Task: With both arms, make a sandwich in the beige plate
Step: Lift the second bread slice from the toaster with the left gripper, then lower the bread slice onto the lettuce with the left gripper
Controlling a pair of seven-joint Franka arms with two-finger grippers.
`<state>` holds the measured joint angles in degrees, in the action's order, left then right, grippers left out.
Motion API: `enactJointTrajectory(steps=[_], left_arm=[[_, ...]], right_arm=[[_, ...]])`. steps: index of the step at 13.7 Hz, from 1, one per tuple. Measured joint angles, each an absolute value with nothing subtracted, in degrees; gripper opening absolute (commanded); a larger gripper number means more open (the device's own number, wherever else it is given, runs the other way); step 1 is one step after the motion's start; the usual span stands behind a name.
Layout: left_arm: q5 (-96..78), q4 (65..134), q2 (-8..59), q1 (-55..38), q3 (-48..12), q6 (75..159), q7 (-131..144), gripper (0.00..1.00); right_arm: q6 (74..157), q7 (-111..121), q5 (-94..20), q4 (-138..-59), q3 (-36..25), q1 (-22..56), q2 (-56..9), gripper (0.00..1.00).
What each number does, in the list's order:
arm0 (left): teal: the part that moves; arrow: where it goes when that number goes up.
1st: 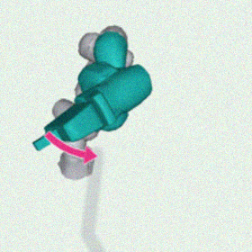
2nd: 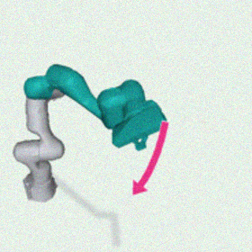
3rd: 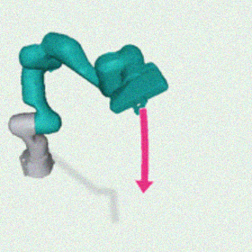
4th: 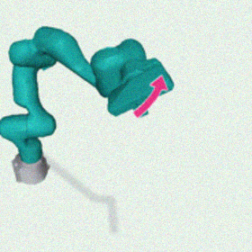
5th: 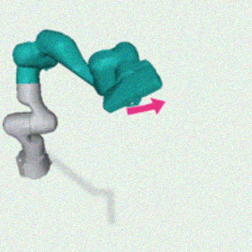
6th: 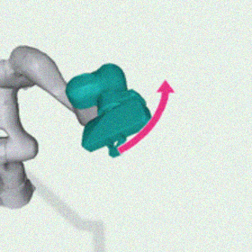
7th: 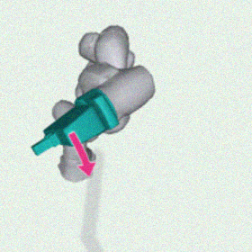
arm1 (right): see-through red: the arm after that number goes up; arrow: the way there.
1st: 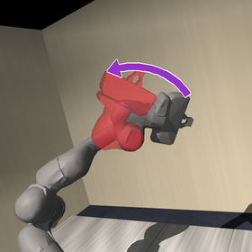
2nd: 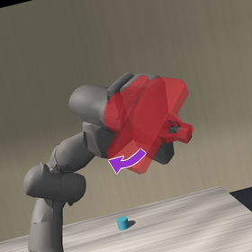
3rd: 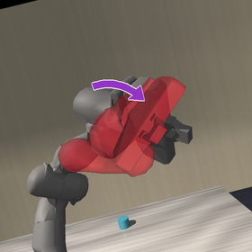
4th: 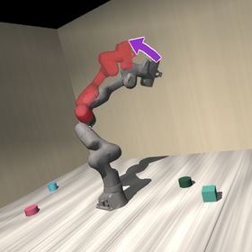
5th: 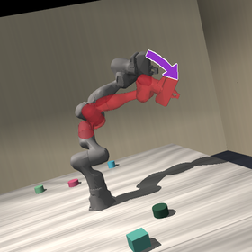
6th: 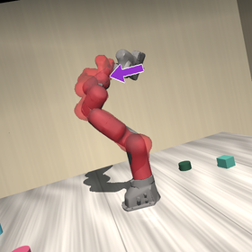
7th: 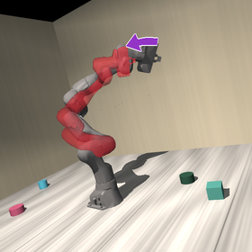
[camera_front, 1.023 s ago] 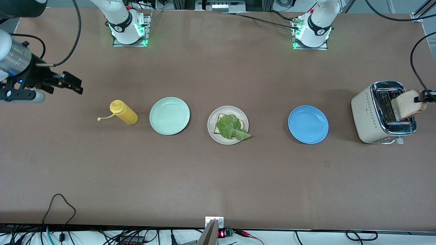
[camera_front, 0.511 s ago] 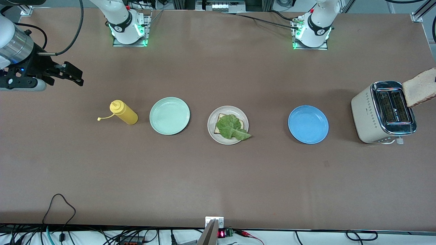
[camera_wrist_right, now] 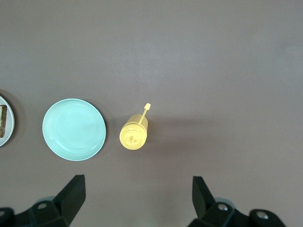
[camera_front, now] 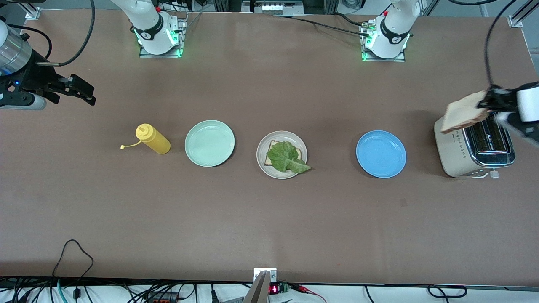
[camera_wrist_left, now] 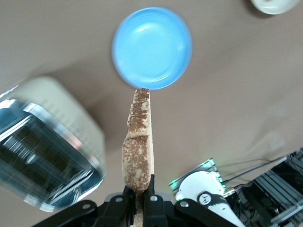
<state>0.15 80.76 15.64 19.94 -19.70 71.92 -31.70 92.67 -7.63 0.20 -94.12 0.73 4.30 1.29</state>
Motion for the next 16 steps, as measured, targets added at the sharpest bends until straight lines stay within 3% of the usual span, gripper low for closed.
enactJointTrajectory(steps=[3, 8, 16], left_arm=[[-7.65, 80.84, 20.07, 12.14, -20.27, 73.97, -19.76, 0.00], [-24.31, 81.68, 27.08, 3.69, -20.42, 89.77, -8.85, 0.00], [-55.96, 98.67, 30.48, 1.81, -20.72, 112.15, -23.39, 0.00]], right_arm=[[92.79, -7.60, 0.21, -94.21, 1.24, 3.32, 1.29, 1.00], [92.84, -7.58, 0.21, -94.30, 2.71, 2.36, 1.30, 1.00], [93.21, -7.55, 0.21, -94.29, 3.06, 2.41, 1.32, 1.00]])
